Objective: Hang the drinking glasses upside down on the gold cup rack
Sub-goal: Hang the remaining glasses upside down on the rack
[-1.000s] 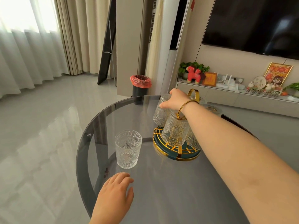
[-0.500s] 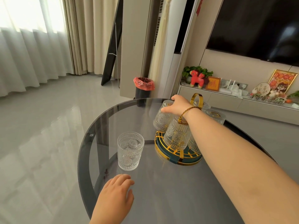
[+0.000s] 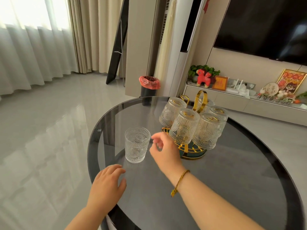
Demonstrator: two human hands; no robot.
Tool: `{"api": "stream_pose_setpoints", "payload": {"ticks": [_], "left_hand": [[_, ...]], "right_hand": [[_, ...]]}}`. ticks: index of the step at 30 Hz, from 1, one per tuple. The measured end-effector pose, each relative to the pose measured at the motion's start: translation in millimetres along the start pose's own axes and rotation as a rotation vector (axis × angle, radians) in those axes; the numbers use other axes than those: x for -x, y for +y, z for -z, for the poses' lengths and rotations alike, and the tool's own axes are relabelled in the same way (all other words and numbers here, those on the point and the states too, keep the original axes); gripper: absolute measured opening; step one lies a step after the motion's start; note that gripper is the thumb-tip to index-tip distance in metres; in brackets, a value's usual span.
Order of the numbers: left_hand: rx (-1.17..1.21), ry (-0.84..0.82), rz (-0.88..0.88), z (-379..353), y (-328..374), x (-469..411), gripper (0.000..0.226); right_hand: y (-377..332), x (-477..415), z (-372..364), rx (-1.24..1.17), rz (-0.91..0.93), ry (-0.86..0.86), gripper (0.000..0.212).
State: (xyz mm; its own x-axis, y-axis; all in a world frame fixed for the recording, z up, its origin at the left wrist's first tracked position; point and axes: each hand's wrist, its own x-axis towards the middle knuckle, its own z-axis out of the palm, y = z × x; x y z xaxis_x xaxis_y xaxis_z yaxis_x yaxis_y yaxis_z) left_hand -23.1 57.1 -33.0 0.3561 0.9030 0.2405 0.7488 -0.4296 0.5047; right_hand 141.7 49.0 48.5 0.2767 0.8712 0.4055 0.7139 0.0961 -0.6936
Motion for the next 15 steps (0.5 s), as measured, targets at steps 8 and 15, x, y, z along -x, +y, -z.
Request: {"api": "stream_pose_setpoints", "payload": {"ticks": [8,15], "left_hand": [[-0.075,0.009,0.063,-4,-3,0,0.040],[-0.169,-0.049,0.075,-5,-6,-2,0.045]], "right_hand": [[33,17,-57,-0.153,-0.306,-0.280,0.089],[37,-3,-74,-0.130,-0.328,-0.230,0.102]]}}
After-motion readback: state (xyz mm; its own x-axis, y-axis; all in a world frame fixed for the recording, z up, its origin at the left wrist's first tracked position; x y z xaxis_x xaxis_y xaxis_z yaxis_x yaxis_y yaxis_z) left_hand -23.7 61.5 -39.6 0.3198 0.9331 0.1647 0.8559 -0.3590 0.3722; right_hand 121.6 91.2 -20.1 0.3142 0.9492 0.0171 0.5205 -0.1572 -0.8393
